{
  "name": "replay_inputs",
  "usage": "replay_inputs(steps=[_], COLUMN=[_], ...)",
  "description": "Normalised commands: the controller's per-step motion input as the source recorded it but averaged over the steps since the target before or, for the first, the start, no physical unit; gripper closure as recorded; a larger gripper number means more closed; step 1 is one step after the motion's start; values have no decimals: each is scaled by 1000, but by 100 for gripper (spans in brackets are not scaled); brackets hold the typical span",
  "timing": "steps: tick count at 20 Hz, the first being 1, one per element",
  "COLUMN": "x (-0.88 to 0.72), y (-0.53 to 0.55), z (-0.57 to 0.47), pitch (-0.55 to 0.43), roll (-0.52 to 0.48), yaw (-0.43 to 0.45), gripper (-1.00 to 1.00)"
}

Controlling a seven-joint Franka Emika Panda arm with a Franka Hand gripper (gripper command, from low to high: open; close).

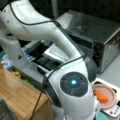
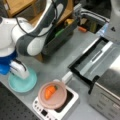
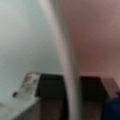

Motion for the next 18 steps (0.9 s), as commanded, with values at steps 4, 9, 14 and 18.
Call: replay_inputs(steps=[4, 9, 14, 18], x=[129, 89, -34, -183], y=[133, 152, 226, 304], z=[351, 341, 298, 206], pitch=[125, 139, 150, 124], roll=[20, 22, 0, -45], yaw=[-95, -107, -105, -120], gripper=[100, 100, 100, 100])
